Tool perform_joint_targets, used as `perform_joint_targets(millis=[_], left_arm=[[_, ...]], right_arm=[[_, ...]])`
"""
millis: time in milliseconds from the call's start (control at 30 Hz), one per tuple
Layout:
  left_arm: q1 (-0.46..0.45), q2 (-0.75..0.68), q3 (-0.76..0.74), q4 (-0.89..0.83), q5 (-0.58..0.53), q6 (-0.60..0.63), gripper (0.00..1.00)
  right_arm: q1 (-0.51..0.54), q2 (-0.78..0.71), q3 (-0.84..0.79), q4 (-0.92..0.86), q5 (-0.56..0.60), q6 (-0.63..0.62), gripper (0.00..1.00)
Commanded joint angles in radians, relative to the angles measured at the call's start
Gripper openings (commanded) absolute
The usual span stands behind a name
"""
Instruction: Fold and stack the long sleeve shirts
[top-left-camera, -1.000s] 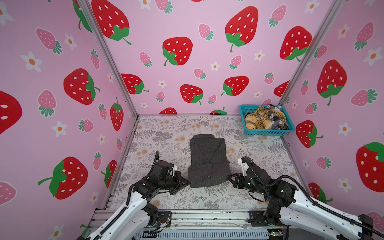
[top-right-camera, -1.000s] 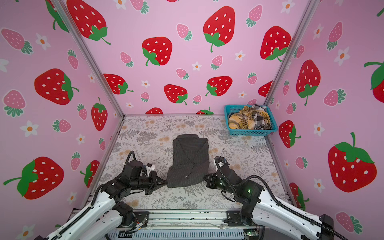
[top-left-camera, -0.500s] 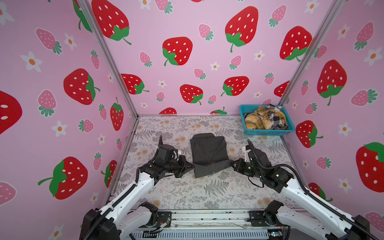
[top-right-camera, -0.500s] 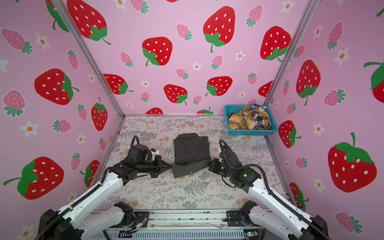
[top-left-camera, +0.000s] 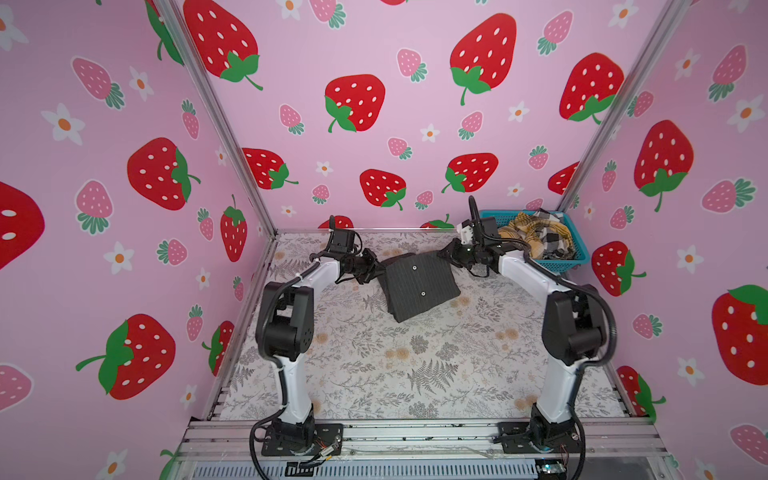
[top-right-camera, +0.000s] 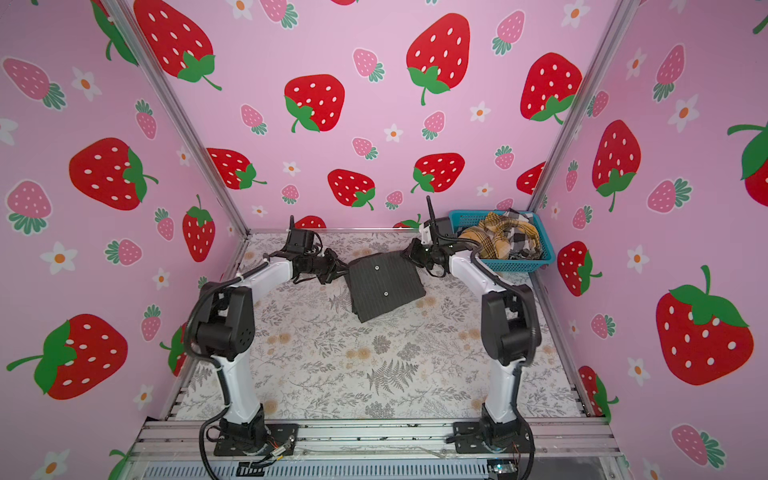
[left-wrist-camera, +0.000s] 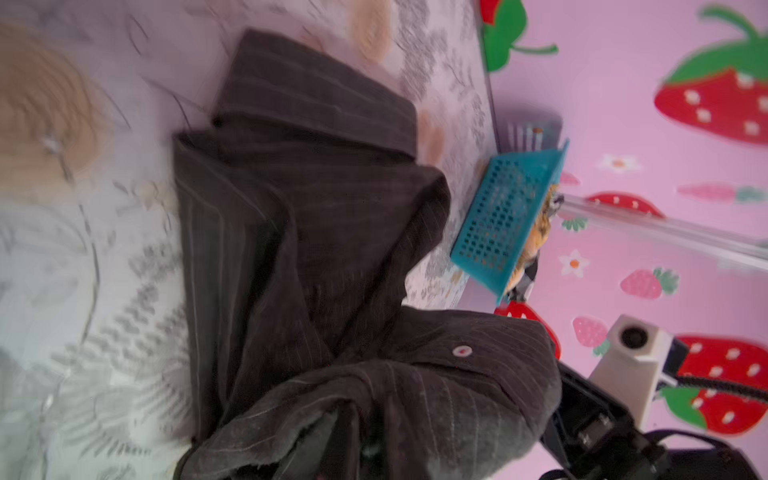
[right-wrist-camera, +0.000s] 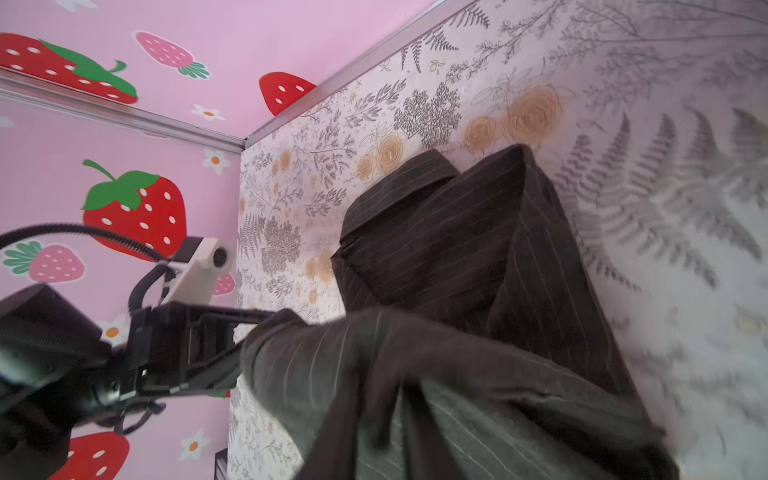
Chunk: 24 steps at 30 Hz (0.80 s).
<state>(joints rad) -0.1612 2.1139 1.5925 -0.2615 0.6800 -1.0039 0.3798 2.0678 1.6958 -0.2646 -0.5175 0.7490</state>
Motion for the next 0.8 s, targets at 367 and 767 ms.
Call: perform_joint_targets(millis=[367, 767], left_arm=[[-0.021, 0.004, 0.315, -0.291, -0.203, 0.146, 0.47], [-0.152, 0.06, 0.127, -0.173, -0.077, 0.104, 0.15]], right_arm=[[-0.021, 0.111, 0.163, -0.218, 0.152, -0.34, 0.65], [0.031, 0.098, -0.073, -0.107, 0.193, -0.32, 0.3]])
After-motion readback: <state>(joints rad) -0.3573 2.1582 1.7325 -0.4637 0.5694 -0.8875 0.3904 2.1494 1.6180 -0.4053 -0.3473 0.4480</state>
